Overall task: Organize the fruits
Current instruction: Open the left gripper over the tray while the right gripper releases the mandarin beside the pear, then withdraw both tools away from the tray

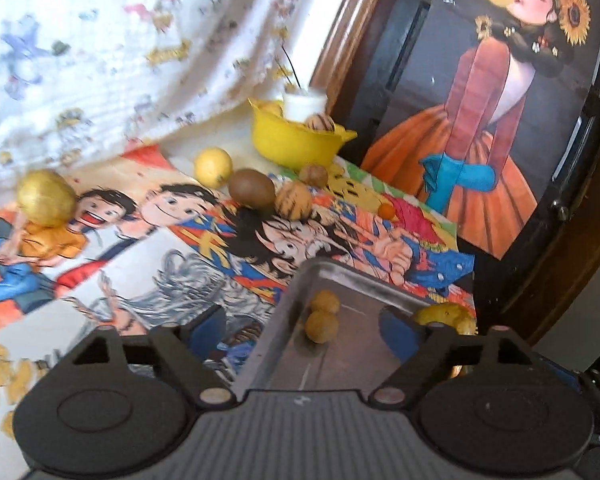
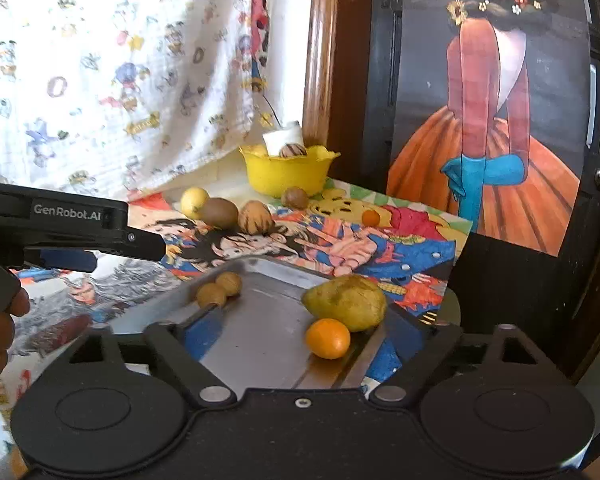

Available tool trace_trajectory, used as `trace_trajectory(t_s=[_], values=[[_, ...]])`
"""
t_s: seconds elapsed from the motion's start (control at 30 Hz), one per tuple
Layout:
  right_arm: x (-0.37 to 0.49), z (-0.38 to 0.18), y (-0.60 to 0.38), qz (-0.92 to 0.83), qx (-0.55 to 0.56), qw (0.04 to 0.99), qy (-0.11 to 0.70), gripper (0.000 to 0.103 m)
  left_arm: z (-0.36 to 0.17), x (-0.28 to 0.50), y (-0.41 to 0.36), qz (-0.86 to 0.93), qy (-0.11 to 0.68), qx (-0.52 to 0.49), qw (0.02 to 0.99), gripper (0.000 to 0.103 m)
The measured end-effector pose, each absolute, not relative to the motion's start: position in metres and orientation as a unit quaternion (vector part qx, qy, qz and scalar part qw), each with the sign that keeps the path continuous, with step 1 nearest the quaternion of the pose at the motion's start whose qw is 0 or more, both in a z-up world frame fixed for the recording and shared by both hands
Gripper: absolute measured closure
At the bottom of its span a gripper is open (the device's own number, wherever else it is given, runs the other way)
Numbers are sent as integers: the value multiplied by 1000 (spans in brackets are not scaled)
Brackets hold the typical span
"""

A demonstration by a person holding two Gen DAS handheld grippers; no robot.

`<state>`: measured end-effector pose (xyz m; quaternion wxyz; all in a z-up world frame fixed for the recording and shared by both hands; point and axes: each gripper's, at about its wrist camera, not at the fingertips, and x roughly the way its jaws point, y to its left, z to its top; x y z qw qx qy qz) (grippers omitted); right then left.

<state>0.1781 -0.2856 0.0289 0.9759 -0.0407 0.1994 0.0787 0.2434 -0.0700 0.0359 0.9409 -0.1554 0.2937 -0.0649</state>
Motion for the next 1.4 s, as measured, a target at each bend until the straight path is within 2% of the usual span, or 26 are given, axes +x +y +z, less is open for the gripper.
trace_trajectory(t_s=[0.1,0.13,0.63,1.03,1.4], values=[[165,36,-281,83,-37,977,195,1,44,230,-62,-57,278,-154,946,1],[160,38,-280,87,-34,977,193,1,45,225,-60,-55,273,-152,948,1],[78,48,-256,129,-14,967,221,1,61,139,-21,-13,236,-115,965,0],[52,22,-245,133,-2,946,297,1,37,82,-10,-19,262,-52,963,0],[59,14,-234,138,-21,935,327,1,23,76,-8,-4,288,-20,957,0]])
